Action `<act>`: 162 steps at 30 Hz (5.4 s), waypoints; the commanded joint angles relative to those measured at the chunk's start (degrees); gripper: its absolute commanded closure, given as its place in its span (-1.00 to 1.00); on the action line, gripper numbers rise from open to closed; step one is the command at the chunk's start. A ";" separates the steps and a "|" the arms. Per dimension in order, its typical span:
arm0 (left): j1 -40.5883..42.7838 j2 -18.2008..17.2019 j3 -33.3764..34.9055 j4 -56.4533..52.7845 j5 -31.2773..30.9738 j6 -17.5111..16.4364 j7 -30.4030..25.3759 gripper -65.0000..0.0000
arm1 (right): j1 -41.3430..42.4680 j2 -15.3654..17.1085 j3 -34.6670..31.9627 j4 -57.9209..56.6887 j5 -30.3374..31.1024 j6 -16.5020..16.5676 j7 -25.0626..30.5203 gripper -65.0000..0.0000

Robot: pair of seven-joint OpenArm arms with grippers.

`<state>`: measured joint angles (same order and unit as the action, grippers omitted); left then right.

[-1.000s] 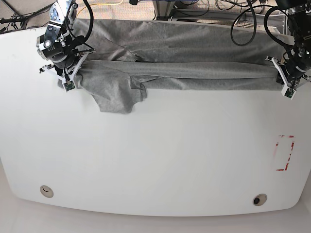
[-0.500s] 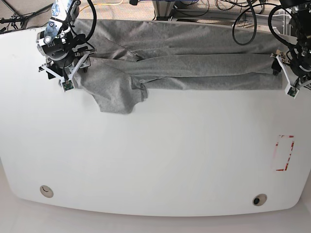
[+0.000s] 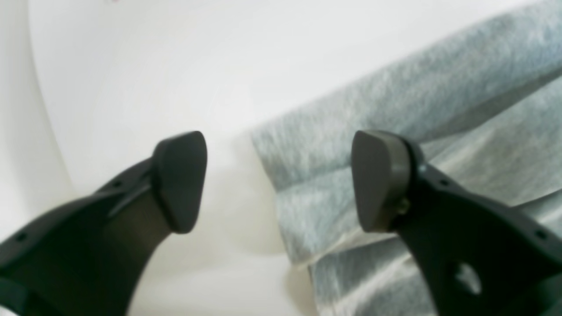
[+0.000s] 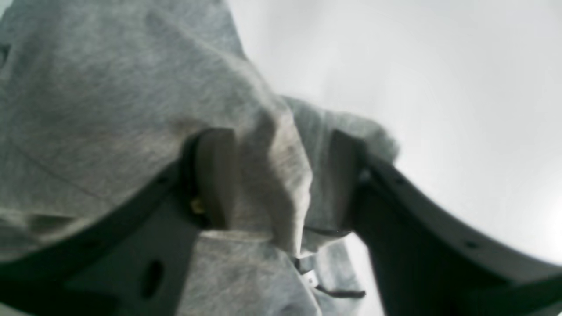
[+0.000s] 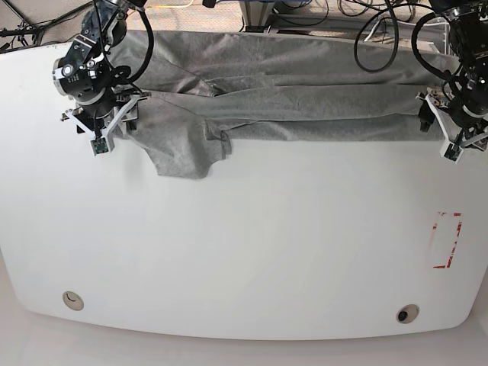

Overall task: Fold the T-shirt properly
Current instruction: 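Lower the folded hem onto the shirt with both grippers, then pull the bunched fabric with the right gripper to straighten the fold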

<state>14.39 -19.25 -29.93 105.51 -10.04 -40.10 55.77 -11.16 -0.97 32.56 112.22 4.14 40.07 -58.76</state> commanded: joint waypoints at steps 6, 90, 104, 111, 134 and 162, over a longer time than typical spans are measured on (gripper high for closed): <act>1.74 2.23 -0.35 -5.25 6.83 0.10 -1.39 0.11 | -2.25 0.93 -0.42 -3.96 -0.14 -0.07 0.78 0.62; -6.79 2.06 4.04 -17.82 7.10 0.10 -3.59 0.26 | 30.28 11.92 -22.31 -46.86 3.99 -0.07 20.65 0.70; -6.88 2.06 4.04 -17.82 7.19 0.10 -3.59 0.26 | 27.38 11.92 -21.96 -32.71 4.43 -0.07 16.78 1.00; -6.79 2.06 4.13 -17.91 7.19 0.10 -3.59 0.26 | 22.37 11.92 -21.87 -19.17 9.35 -0.07 8.26 1.00; -5.56 -0.75 4.13 -18.00 7.19 0.10 -3.59 0.26 | -1.46 12.27 -15.54 1.84 25.62 -0.07 0.26 1.00; -5.91 -1.90 7.12 -18.00 12.11 0.10 -3.59 0.26 | -14.03 17.02 -13.70 2.02 32.74 -0.07 0.26 1.00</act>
<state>8.38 -20.36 -22.70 87.48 -0.16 -39.97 49.91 -24.69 15.09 18.52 112.99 36.27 39.90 -59.61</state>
